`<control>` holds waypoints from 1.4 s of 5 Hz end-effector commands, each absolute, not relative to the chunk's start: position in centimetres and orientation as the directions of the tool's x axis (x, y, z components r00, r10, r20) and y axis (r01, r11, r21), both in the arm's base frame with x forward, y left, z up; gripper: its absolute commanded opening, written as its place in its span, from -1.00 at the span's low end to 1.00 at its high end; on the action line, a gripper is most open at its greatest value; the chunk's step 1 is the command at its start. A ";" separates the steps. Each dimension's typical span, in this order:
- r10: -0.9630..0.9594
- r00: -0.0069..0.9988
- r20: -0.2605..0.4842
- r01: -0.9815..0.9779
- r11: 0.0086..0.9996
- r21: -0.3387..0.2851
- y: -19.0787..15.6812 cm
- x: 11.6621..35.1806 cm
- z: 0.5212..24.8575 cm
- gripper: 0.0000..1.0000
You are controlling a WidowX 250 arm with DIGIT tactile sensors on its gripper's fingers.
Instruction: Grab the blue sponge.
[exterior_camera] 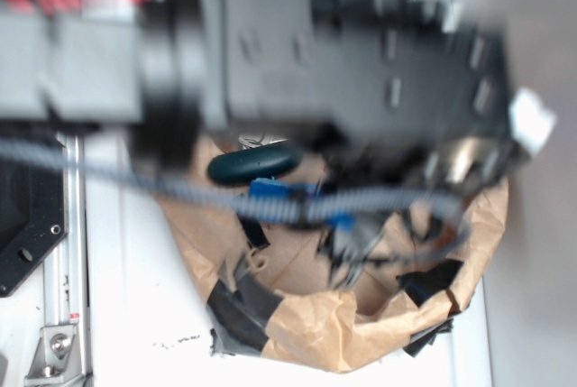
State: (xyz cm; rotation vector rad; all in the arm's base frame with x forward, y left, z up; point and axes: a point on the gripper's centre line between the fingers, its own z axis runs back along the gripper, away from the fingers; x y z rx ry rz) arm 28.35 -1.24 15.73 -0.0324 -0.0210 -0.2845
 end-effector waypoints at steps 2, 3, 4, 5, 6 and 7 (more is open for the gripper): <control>-0.305 0.952 0.029 0.305 0.952 0.008 -1.7 27.4 11.6 1.00; -0.344 0.938 -0.043 0.341 0.938 -0.060 -2.8 26.3 6.8 1.00; -0.364 0.928 -0.083 0.354 0.928 -0.112 -4.3 25.7 3.6 1.00; -0.410 0.904 -0.122 0.400 0.911 -0.103 -6.2 25.8 2.3 1.00; -0.406 0.904 -0.132 0.394 0.913 -0.103 -6.2 25.8 2.3 -0.84; -0.410 0.904 -0.120 0.398 0.910 -0.115 -6.0 25.8 2.8 -1.00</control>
